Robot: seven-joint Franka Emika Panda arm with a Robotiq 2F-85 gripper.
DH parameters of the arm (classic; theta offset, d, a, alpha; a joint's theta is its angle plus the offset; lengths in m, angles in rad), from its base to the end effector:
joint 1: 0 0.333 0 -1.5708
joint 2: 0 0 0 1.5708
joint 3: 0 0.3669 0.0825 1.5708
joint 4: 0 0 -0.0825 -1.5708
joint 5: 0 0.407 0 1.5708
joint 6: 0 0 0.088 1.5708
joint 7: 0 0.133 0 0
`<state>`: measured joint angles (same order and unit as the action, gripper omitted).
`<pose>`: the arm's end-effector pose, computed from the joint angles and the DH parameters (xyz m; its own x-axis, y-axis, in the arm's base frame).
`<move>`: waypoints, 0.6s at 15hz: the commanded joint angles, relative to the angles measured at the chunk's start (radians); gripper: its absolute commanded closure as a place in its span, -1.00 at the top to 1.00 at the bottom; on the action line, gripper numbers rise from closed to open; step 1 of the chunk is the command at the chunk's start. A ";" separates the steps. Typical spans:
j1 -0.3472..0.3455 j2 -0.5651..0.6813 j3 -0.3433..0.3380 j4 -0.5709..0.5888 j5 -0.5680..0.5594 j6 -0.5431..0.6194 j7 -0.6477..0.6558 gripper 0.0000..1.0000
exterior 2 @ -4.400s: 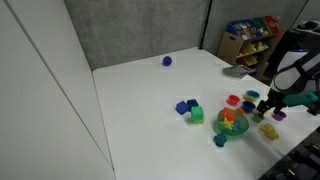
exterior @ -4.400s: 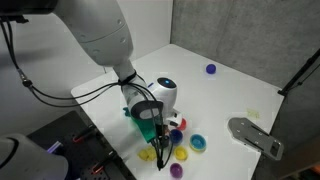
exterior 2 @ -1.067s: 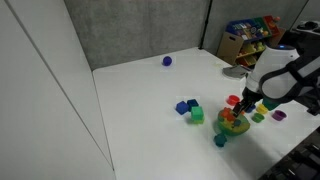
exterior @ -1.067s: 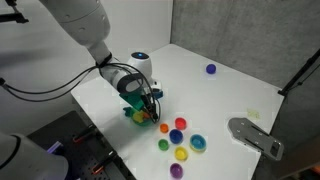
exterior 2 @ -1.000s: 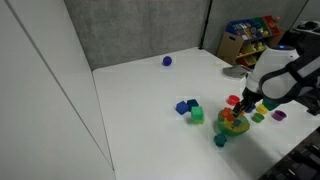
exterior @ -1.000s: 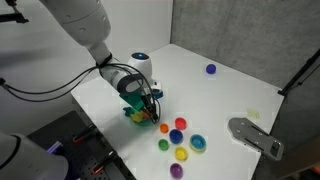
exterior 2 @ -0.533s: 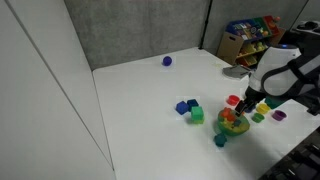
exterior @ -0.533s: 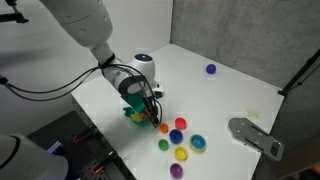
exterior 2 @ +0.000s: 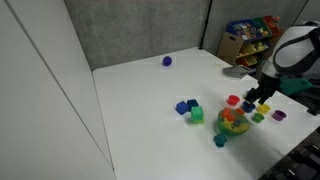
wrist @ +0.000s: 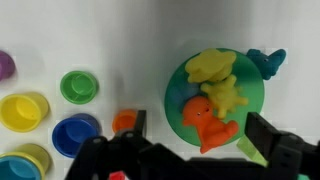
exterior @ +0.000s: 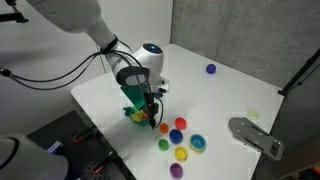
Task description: Put the light-blue cup in the yellow one, then place the yellow toy in the bowl
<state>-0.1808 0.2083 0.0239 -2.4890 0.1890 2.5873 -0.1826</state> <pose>0.4729 -0.0753 0.2010 0.9859 -0.1345 -0.0995 -0.1448 -0.9838 -0.1054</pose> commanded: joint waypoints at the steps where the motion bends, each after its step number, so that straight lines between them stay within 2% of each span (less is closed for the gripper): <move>1: 0.002 -0.142 -0.038 -0.045 0.014 -0.130 -0.026 1.00; 5: 0.017 -0.256 -0.090 -0.050 -0.073 -0.272 -0.006 1.00; 9: 0.027 -0.351 -0.109 -0.040 -0.193 -0.399 0.000 1.00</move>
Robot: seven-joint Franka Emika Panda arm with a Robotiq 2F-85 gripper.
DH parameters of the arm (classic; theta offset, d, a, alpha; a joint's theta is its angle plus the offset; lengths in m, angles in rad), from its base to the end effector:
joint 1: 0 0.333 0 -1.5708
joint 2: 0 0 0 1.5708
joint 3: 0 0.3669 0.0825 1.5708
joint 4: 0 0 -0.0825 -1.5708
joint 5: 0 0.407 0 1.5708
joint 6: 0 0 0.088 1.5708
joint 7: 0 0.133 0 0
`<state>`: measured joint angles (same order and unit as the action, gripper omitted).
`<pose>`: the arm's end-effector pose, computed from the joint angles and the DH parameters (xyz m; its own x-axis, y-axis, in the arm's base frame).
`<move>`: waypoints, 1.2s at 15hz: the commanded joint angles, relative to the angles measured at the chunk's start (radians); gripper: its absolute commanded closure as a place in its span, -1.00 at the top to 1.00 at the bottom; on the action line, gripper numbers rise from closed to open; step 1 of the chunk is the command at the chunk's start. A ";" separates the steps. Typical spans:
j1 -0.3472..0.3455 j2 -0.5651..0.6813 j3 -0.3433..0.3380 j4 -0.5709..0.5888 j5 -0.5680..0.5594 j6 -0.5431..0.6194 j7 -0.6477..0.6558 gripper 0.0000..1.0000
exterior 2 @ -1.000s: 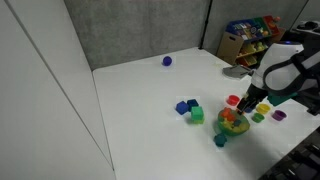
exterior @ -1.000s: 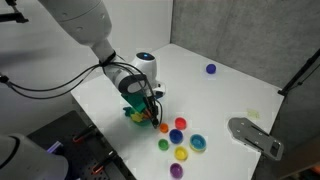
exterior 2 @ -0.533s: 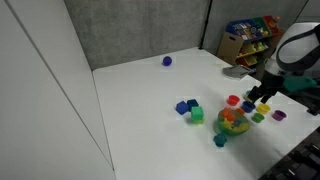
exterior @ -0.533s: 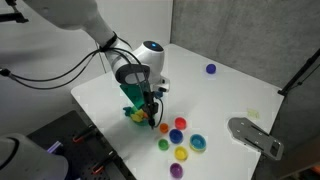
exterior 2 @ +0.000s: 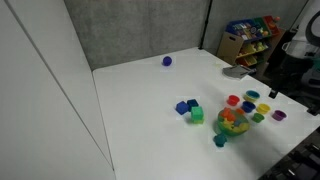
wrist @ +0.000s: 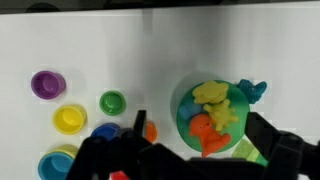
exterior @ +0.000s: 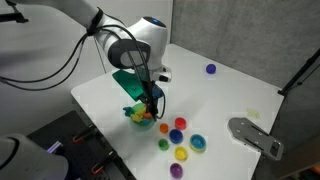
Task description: Put the light-blue cup in the yellow one, then place the yellow toy in the bowl
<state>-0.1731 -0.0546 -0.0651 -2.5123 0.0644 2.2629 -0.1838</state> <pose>0.4323 -0.1017 0.2930 0.9789 -0.0908 -0.1833 -0.1067 -0.9911 -0.0790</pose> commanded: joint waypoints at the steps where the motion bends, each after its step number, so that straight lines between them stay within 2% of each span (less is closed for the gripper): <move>1: 0.022 -0.113 -0.020 -0.019 -0.091 -0.100 0.010 1.00; 9: 0.063 -0.305 0.015 -0.042 -0.165 -0.249 0.145 1.00; 14: 0.090 -0.454 0.039 -0.092 -0.166 -0.278 0.153 1.00; 18: 0.111 -0.574 0.027 -0.122 -0.135 -0.329 0.119 1.00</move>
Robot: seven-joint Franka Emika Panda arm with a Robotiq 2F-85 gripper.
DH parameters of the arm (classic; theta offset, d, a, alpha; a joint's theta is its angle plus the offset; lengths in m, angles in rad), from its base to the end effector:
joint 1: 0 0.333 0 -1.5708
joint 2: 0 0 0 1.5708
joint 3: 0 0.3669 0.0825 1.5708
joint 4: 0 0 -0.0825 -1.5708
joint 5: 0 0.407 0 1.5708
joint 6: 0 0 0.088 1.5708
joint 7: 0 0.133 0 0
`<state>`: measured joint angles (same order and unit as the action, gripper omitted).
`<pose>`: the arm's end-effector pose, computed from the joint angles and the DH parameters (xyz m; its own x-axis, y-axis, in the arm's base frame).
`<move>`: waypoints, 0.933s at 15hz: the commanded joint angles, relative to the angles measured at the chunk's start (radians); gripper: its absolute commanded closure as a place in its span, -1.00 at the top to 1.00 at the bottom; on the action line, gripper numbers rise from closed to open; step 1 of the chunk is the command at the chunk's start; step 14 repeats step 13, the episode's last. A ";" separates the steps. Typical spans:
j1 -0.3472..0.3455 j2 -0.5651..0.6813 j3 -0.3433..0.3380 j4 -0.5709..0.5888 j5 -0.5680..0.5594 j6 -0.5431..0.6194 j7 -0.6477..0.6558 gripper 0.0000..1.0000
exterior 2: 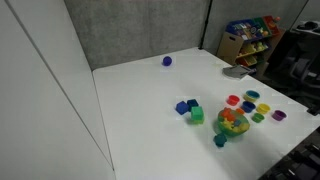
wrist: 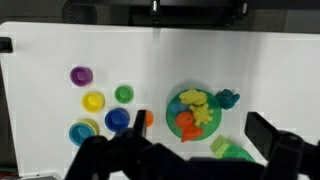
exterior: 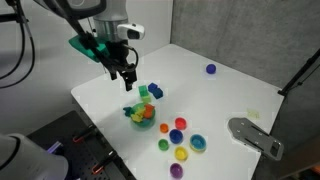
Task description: Put the light-blue cup in the yellow one, then place the yellow toy in the bowl
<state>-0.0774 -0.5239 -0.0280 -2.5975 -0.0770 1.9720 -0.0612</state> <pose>0.3558 -0.0444 0.4269 0.9944 -0.0085 -0.1053 -0.0036 -0.9989 0.0471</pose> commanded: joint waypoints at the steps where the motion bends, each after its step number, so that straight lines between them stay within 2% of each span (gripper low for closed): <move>1: 0.016 -0.126 -0.011 -0.040 0.007 -0.051 -0.002 1.00; 6: 0.013 -0.198 -0.015 -0.053 0.000 -0.083 0.003 1.00; 7: 0.017 -0.156 -0.010 -0.033 -0.004 -0.068 0.004 1.00; 14: 0.016 -0.179 -0.014 -0.046 -0.004 -0.071 0.004 1.00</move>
